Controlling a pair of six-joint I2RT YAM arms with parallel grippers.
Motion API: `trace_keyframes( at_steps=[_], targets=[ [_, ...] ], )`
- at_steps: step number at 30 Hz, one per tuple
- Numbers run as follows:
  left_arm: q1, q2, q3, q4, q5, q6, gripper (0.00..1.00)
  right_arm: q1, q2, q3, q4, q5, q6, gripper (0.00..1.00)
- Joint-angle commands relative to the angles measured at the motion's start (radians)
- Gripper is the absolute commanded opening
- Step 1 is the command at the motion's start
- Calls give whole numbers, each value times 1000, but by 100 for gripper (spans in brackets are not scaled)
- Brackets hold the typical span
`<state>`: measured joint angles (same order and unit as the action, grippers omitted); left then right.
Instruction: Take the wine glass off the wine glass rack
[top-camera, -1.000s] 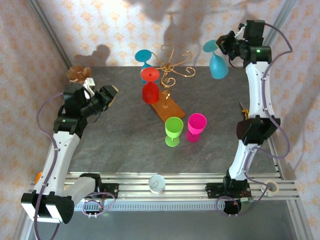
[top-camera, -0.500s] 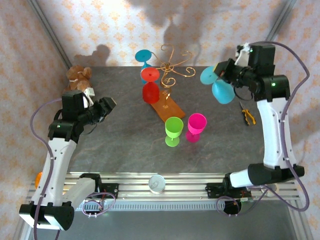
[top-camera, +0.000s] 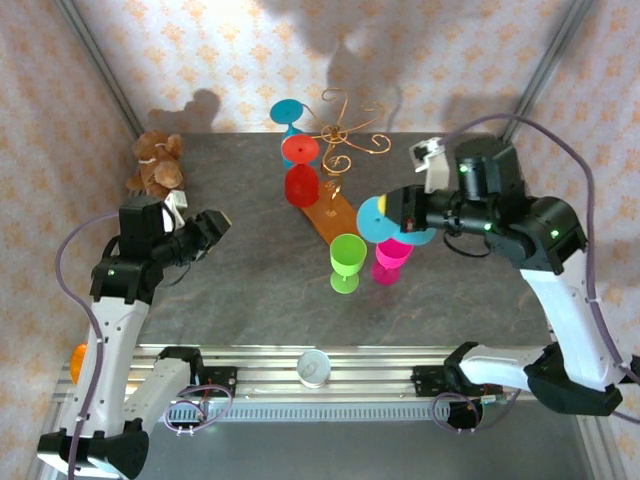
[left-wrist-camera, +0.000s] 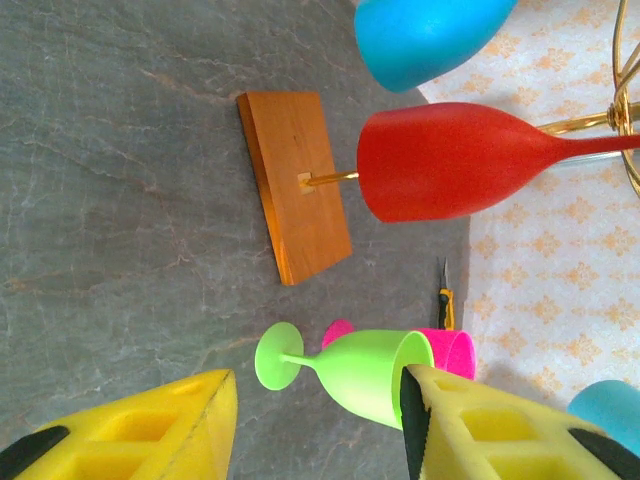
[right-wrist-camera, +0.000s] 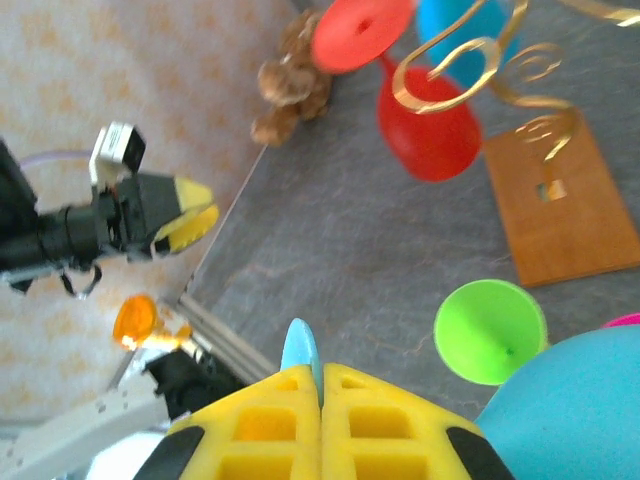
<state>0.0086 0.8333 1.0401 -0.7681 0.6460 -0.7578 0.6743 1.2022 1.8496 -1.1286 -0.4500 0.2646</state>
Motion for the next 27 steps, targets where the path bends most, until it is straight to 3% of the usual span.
trace_keyframes(
  at_steps=[1,7,14,20,27],
  targets=[
    [7,-45,-4,-66,-9,-3,47,128,54,44,10,112,-38,0],
    [7,-126,-40,-121,-1,-45,47,336,179,156,62,172,-88,0],
    [7,-240,-85,-176,-6,-100,47,486,357,290,49,218,-167,0],
    [7,-384,-240,-97,35,-255,47,567,395,165,181,231,-207,0],
    [7,-470,-316,-108,63,-306,49,663,421,-1,312,372,-280,0]
  ],
)
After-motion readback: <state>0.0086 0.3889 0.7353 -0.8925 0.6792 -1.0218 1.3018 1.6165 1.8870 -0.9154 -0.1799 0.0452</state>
